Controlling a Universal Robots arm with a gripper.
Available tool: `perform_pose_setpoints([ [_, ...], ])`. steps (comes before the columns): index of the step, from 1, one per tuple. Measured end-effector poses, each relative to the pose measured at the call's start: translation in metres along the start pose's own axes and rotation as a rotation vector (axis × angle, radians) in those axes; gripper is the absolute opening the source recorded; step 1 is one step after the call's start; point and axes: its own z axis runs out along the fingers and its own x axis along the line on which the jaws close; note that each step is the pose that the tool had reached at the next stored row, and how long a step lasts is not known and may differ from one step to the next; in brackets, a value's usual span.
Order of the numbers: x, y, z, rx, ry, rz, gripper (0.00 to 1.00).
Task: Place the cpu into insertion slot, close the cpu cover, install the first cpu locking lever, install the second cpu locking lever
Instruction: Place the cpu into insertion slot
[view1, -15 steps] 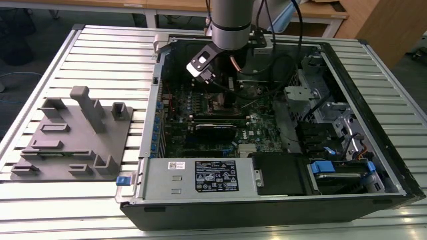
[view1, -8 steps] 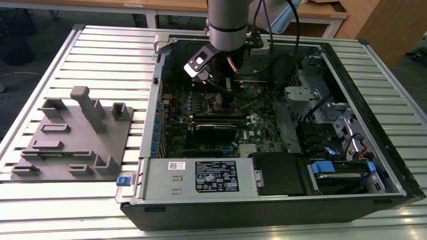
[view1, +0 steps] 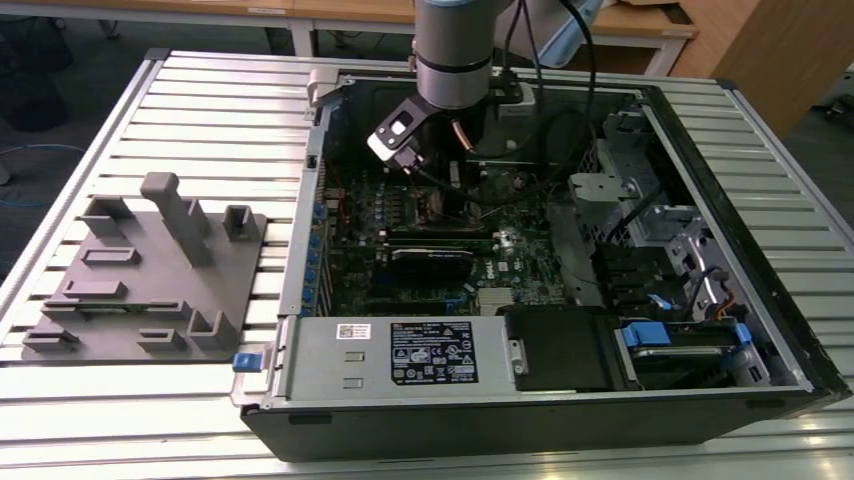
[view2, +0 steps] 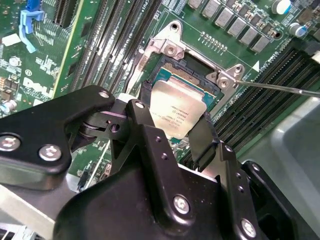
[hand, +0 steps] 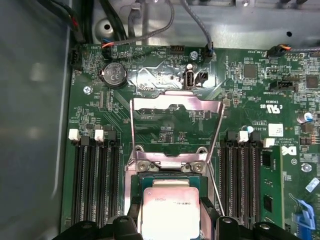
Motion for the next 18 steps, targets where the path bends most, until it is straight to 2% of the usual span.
perform_pose_setpoints([
  [14,0.0000,-0.0018,0.0066,0.0002,-0.0003,0.000,0.54],
  [18,0.0001,-0.0047,0.0069,0.0001,-0.0001,0.000,0.54],
])
